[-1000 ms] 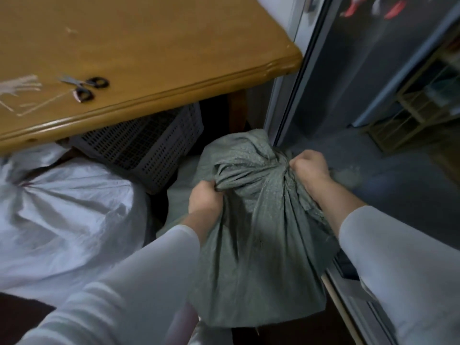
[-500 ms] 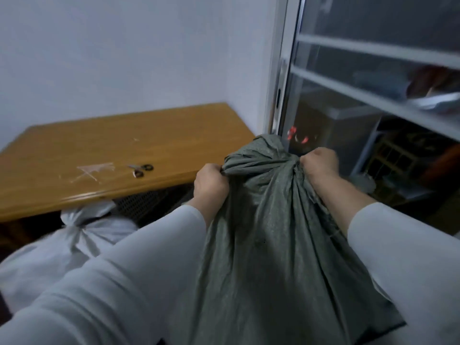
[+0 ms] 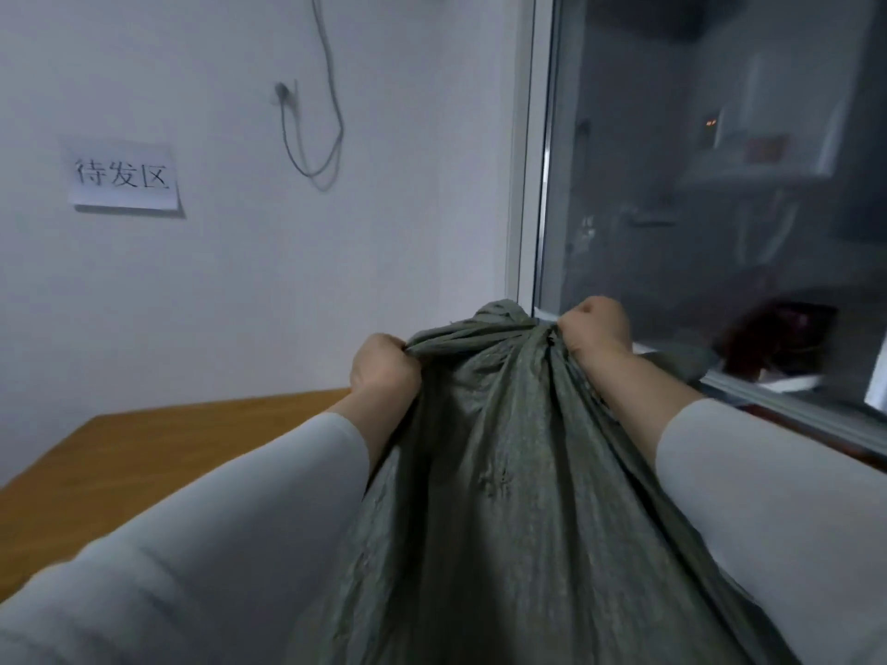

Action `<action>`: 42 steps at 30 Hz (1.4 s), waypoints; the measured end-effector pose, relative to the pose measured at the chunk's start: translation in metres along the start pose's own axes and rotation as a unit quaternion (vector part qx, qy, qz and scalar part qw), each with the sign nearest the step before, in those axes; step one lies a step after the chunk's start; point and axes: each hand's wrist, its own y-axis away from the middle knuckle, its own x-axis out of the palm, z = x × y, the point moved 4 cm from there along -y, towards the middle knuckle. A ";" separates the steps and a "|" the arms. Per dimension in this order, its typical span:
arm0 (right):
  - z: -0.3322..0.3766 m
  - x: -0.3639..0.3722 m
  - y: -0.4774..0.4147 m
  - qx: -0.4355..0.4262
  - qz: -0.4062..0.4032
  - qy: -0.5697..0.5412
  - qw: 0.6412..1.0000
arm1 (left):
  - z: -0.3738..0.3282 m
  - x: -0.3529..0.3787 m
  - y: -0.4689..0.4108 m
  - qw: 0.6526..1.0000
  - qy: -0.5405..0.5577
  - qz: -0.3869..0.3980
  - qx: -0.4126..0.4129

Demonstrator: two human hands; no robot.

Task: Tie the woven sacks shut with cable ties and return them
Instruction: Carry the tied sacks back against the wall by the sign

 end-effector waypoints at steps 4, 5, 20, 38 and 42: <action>0.033 -0.033 -0.017 -0.014 -0.038 -0.019 0.999 | -0.047 -0.019 -0.013 0.999 0.020 -0.023 0.035; 0.039 -0.041 -0.019 -0.021 -0.045 -0.022 0.999 | -0.058 -0.024 -0.016 0.998 0.015 -0.031 0.043; 0.162 -0.097 -0.058 -0.123 -0.166 -0.064 0.976 | -0.177 -0.130 -0.070 0.978 0.060 -0.133 0.151; 0.236 0.081 -0.182 -0.145 -0.154 -0.152 0.965 | -0.139 -0.151 -0.297 0.970 0.044 -0.136 0.198; 0.235 0.122 -0.222 -0.142 -0.142 -0.152 0.968 | -0.132 -0.144 -0.340 0.968 0.018 -0.152 0.201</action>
